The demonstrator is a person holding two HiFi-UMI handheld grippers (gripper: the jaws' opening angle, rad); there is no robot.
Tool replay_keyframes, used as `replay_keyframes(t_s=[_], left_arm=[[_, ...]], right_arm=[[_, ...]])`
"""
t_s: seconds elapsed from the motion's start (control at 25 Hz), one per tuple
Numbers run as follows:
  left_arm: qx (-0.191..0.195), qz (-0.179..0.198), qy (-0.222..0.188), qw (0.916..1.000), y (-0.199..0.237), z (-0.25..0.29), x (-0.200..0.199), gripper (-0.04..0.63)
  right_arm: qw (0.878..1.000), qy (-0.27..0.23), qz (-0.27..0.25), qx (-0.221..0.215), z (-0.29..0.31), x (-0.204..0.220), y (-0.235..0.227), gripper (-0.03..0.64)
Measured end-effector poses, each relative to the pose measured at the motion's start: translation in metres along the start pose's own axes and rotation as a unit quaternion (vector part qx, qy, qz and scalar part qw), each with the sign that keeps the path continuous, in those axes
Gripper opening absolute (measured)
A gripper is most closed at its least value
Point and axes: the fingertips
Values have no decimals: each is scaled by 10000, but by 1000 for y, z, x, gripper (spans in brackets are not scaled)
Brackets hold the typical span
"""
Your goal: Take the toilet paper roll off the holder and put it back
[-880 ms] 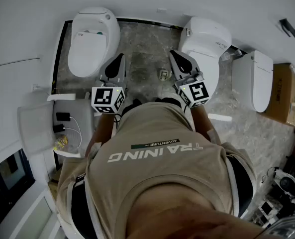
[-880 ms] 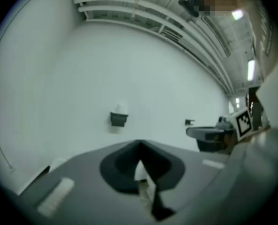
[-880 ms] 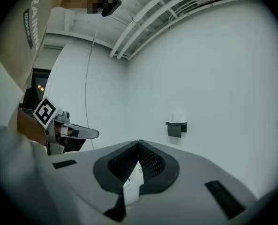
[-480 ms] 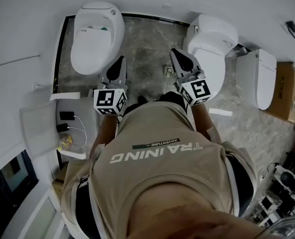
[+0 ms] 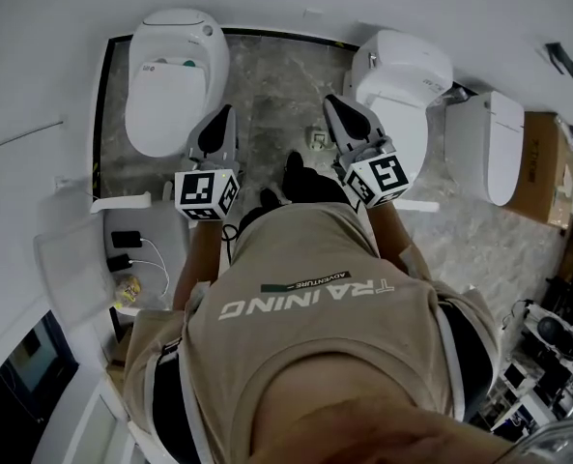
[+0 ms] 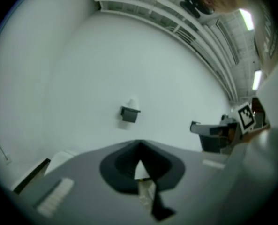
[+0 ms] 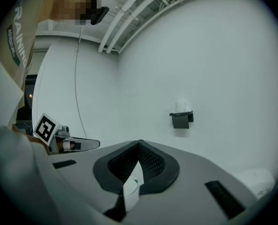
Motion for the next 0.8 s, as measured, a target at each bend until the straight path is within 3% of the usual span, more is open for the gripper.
replay_keyframes(t_s=[0.16,0.44,0.6,0.8], left_arm=[[-299,76,9,9995,14,27,1,0],[-756,69,74,9971,30,79,-25,0],[-788,-150,-144,9967,41,127,-42,0],[-816,-84,-210,9964,53,162,-59,0]], right_arm=[[9994,46,83,-342,32,6,-26,12],[9980,-327,105,-529,90,-13,-86,12],[9968,-523,208,-564,116,-20,-112,12],[9960,-475,215,-732,136,-20,-133,12]])
Point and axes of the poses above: the fingertips, and each gripper's own axes: z forward along the fingers, y to its left, x out of its underside, and after that the axes turned 6 degrees about -y, right-handed
